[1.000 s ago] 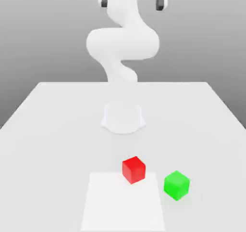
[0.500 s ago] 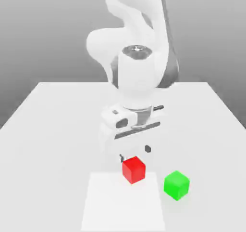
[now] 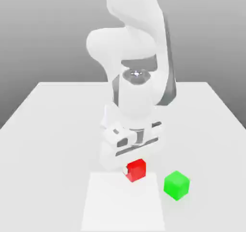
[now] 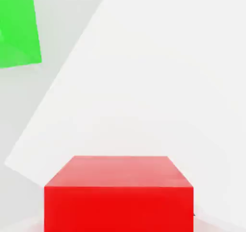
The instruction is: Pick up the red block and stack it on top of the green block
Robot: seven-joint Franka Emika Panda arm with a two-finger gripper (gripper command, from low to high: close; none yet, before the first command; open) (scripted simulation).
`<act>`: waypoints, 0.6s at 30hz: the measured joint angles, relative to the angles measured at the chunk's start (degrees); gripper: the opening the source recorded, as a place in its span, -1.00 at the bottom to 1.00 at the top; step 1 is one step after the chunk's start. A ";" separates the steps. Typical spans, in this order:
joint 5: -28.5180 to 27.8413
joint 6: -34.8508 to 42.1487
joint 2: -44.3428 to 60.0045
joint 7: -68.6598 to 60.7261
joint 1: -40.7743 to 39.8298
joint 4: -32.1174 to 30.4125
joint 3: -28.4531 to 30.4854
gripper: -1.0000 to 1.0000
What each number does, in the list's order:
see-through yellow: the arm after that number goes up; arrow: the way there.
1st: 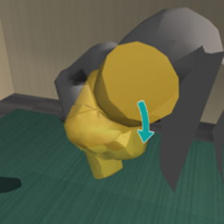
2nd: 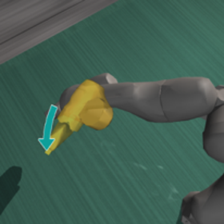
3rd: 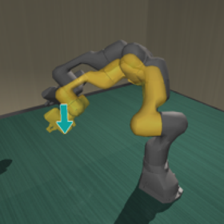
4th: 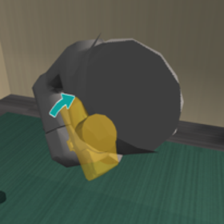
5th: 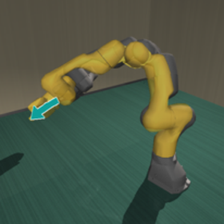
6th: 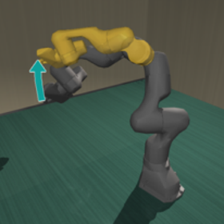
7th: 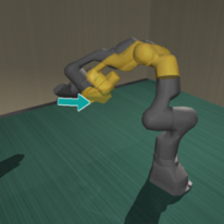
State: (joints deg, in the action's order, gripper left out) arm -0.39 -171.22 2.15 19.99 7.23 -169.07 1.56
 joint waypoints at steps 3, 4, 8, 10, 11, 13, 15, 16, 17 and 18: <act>-0.42 5.22 -6.09 0.23 -0.26 -0.88 -0.14 -1.00; -0.33 6.94 -8.12 0.09 -0.23 -1.19 -0.12 -1.00; 1.57 10.46 -9.90 4.59 1.20 0.59 -1.97 -1.00; 2.41 11.63 -9.70 7.91 2.01 1.98 -3.19 -1.00; 2.74 12.19 -9.55 9.66 2.38 2.70 -3.81 -1.00; 3.21 13.30 -9.23 13.30 3.04 4.14 -5.07 -1.00; 3.45 14.38 -8.88 17.10 3.65 5.58 -6.30 -1.00; 3.49 14.92 -8.71 19.05 3.92 6.30 -6.92 -1.00; 3.48 15.46 -8.53 21.05 4.22 7.02 -7.49 -1.00; 3.42 16.00 -8.35 23.07 4.46 7.74 -8.11 -1.00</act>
State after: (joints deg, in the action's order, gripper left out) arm 3.03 -155.22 -6.19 43.05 11.69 -161.33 -6.54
